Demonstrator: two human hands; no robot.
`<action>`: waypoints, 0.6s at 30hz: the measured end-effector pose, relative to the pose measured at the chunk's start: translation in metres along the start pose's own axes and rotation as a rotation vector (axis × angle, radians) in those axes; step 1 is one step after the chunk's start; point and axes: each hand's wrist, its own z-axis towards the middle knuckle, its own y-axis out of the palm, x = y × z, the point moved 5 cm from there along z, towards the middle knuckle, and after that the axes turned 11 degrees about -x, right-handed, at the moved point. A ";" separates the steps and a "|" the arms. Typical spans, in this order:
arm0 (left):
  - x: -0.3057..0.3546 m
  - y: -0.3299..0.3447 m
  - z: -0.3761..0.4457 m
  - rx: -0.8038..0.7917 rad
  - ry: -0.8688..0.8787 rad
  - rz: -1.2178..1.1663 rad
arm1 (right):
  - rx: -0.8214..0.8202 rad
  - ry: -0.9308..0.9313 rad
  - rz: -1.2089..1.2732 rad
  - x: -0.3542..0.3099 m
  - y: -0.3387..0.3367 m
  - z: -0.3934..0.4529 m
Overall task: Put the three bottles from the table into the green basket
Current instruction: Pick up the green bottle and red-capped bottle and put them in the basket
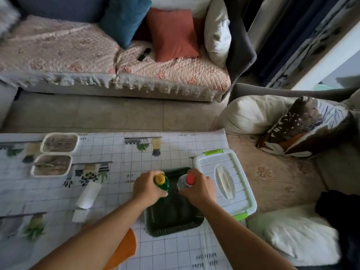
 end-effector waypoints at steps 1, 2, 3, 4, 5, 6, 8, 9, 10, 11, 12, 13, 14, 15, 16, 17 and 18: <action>-0.002 0.004 0.005 0.003 -0.003 -0.002 | -0.008 0.001 0.000 0.004 0.003 0.007; -0.005 0.010 0.011 0.009 -0.011 -0.008 | -0.020 0.006 0.003 0.009 0.006 0.015; -0.007 0.013 0.013 0.016 -0.016 -0.013 | -0.029 0.014 0.008 0.011 0.009 0.020; -0.009 0.015 0.015 0.024 -0.019 -0.016 | -0.036 0.018 0.011 0.013 0.011 0.023; -0.012 0.020 0.018 0.029 -0.029 -0.021 | -0.047 0.016 0.007 0.016 0.014 0.029; -0.015 0.023 0.020 0.035 -0.040 -0.030 | -0.058 0.013 0.004 0.018 0.018 0.034; -0.020 0.028 0.023 0.045 -0.062 -0.050 | -0.076 0.014 0.007 0.020 0.024 0.039; -0.022 0.030 0.024 0.049 -0.066 -0.051 | -0.082 0.014 0.007 0.021 0.027 0.041; -0.024 0.032 0.026 0.052 -0.064 -0.051 | -0.087 0.012 0.007 0.022 0.030 0.043; -0.025 0.034 0.028 0.053 -0.060 -0.051 | -0.091 0.011 0.008 0.023 0.032 0.044; -0.026 0.036 0.029 0.050 -0.055 -0.052 | -0.097 0.011 0.011 0.025 0.035 0.046; -0.027 0.037 0.031 0.047 -0.048 -0.049 | -0.105 0.009 0.010 0.026 0.036 0.046; -0.027 0.038 0.034 0.042 -0.047 -0.043 | -0.113 0.005 0.005 0.027 0.037 0.047; -0.029 0.039 0.035 0.035 -0.051 -0.039 | -0.121 0.001 -0.006 0.028 0.039 0.047; -0.031 0.041 0.037 0.027 -0.058 -0.037 | -0.126 -0.003 -0.014 0.029 0.040 0.047; -0.034 0.042 0.038 0.018 -0.064 -0.037 | -0.128 -0.001 -0.015 0.029 0.040 0.047; -0.037 0.043 0.039 0.013 -0.072 -0.037 | -0.128 0.003 -0.007 0.030 0.040 0.047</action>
